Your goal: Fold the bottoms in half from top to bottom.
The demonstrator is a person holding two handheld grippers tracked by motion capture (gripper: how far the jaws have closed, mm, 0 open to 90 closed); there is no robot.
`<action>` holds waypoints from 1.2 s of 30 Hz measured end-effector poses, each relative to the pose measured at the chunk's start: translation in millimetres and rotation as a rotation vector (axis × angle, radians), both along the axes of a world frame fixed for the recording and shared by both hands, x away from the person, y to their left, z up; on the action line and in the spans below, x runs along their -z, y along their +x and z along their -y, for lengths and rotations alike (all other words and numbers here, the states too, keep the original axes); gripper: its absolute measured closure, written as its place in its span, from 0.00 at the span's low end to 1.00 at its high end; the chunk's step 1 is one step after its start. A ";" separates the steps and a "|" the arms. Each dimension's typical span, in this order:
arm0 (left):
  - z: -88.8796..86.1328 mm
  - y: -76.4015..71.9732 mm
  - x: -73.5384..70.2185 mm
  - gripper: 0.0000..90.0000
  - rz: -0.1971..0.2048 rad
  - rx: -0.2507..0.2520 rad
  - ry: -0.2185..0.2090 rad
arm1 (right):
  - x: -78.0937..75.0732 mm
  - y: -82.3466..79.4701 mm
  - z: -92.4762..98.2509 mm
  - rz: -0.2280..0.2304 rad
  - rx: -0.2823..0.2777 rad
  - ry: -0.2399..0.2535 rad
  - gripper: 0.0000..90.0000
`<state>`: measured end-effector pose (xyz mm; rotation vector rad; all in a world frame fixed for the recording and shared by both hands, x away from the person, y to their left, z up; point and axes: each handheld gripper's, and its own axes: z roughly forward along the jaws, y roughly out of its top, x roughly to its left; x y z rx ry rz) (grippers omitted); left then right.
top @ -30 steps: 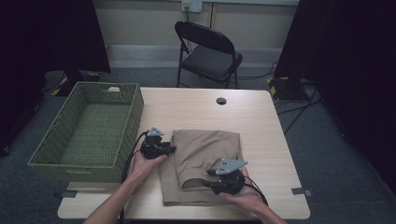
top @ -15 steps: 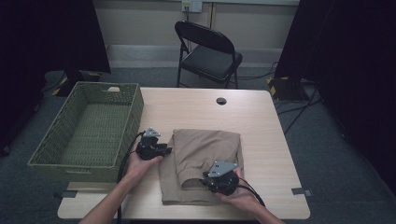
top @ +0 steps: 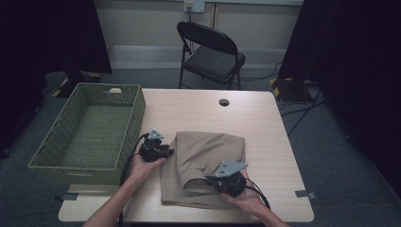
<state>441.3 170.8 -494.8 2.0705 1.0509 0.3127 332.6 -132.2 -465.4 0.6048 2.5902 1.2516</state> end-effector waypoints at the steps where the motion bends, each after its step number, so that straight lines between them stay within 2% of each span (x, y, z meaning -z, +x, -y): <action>1: 1.1 -0.8 0.1 0.72 0.005 -0.010 0.003 | -2.1 -2.7 0.8 -0.005 -0.014 0.008 0.96; 7: 2.3 -1.5 1.3 0.73 0.014 -0.024 -0.007 | -10.8 -15.2 4.5 -0.052 -0.041 0.058 0.96; 9: 4.5 -3.0 1.4 0.73 0.022 -0.034 0.005 | -9.4 -17.0 2.4 -0.072 -0.039 0.063 0.96; 12: 5.7 -3.2 1.6 0.73 0.023 -0.036 0.003 | -3.0 -20.3 -7.4 -0.101 -0.063 0.047 0.96; 15: 4.0 -2.2 1.4 0.72 0.014 -0.029 -0.006 | 7.6 -24.6 -19.0 -0.110 -0.098 0.001 0.95; 17: 2.9 -1.2 -0.2 0.70 0.005 -0.026 -0.004 | 12.4 -25.9 -21.8 -0.111 -0.115 -0.006 0.91; 18: 1.6 -1.7 -2.4 0.67 0.016 -0.027 -0.013 | 12.4 -25.8 -21.7 -0.108 -0.117 -0.002 0.88; 20: -0.9 -3.5 -9.2 0.67 0.028 -0.033 -0.052 | 8.1 -23.9 -18.3 -0.118 -0.125 0.032 0.74; 21: -2.5 -5.4 -14.0 0.66 0.041 -0.026 -0.069 | 4.2 -22.8 -15.9 -0.114 -0.108 0.049 0.69; 22: -3.1 -7.6 -18.6 0.66 0.056 -0.015 -0.090 | -0.3 -21.0 -11.9 -0.112 -0.104 0.081 0.69; 23: -3.1 -7.6 -18.6 0.66 0.056 -0.015 -0.090 | -0.3 -21.0 -11.9 -0.112 -0.104 0.081 0.69; 24: -2.2 -10.7 -23.6 0.66 0.073 0.002 -0.119 | -4.8 -18.0 -6.7 -0.112 -0.093 0.111 0.68; 25: 2.6 -14.6 -28.1 0.68 0.090 0.053 -0.142 | -10.9 -9.6 5.4 -0.107 -0.036 0.148 0.68; 26: 7.0 -16.2 -28.3 0.68 0.086 0.091 -0.146 | -11.9 -3.9 12.4 -0.105 0.009 0.161 0.69; 27: 12.4 -17.4 -27.1 0.69 0.080 0.132 -0.138 | -11.8 2.3 19.3 -0.098 0.066 0.144 0.69; 29: 23.3 -18.7 -22.1 0.69 0.071 0.180 -0.096 | -6.7 14.4 33.3 -0.069 0.169 0.087 0.69; 30: 26.5 -18.3 -19.5 0.69 0.064 0.189 -0.083 | -2.6 20.4 40.2 -0.082 0.205 0.069 0.68; 31: 26.5 -18.3 -19.5 0.68 0.064 0.189 -0.083 | -2.6 20.4 40.2 -0.082 0.205 0.069 0.68; 32: 31.6 -17.8 -14.4 0.66 0.050 0.182 -0.055 | 4.5 28.9 50.6 -0.092 0.271 0.017 0.63; 33: 33.8 -16.6 -10.1 0.66 0.040 0.180 -0.029 | 4.5 28.9 50.6 -0.092 0.271 0.017 0.63; 34: 35.7 -13.4 -4.0 0.66 0.033 0.163 0.008 | 11.2 34.3 57.3 -0.092 0.290 -0.030 0.63; 36: 34.6 -8.8 -0.9 0.66 0.020 0.145 -0.011 | 17.1 37.8 62.0 -0.105 0.298 -0.060 0.62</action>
